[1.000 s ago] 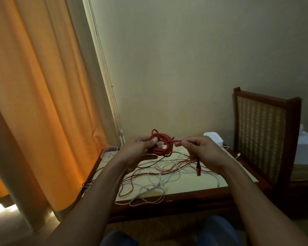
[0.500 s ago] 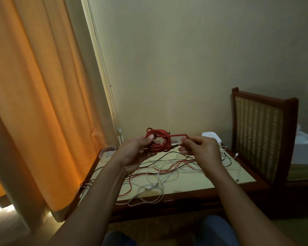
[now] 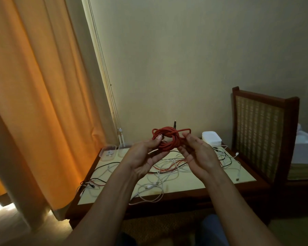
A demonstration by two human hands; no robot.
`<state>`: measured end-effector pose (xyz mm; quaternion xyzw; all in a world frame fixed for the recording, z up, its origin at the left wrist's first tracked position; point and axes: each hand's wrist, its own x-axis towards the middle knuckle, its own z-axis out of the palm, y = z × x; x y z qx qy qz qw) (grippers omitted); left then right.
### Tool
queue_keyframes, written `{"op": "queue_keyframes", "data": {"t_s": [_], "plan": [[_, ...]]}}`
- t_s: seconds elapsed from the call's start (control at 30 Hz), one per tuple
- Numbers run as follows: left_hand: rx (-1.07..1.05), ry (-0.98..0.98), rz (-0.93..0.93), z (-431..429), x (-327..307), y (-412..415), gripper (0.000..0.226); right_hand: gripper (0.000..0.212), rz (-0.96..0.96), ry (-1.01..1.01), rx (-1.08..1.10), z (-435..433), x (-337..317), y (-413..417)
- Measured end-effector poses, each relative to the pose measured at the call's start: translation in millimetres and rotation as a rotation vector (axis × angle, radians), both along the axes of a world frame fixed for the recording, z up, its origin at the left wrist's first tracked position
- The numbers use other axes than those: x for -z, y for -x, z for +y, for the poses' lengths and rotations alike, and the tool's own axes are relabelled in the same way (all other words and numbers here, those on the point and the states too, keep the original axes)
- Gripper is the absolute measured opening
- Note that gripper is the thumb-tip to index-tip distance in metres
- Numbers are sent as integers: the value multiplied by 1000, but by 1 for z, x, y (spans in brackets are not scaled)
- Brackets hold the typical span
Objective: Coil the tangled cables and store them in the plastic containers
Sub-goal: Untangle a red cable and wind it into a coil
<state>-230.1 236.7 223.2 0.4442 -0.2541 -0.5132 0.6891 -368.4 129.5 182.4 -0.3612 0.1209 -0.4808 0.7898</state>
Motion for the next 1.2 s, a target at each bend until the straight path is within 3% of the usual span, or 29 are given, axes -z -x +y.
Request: {"op": "queue_keyframes", "data": {"t_s": [0.27,0.4,0.5,0.6,0.73,1.03,1.2], "plan": [[49,-68,-36,5,-4,-5,16,32,76,59,26,-6,4,7],[81,-53,-46,4,-3,0,16,28,38,81,-79,9,-2,-1],[72,-17,3,1,-1,1,14,22,40,136,-109,18,-4,-2],[39,30,48,-2,0,1,15,30,93,191,-84,24,-6,3],[65,37,84,-5,3,1,24,35,289,455,-31,35,-14,4],[102,9,-150,-10,-4,-9,30,27,368,584,20,32,-30,2],[101,-2,-143,-12,-3,-10,30,28,368,578,62,30,-28,0]]}}
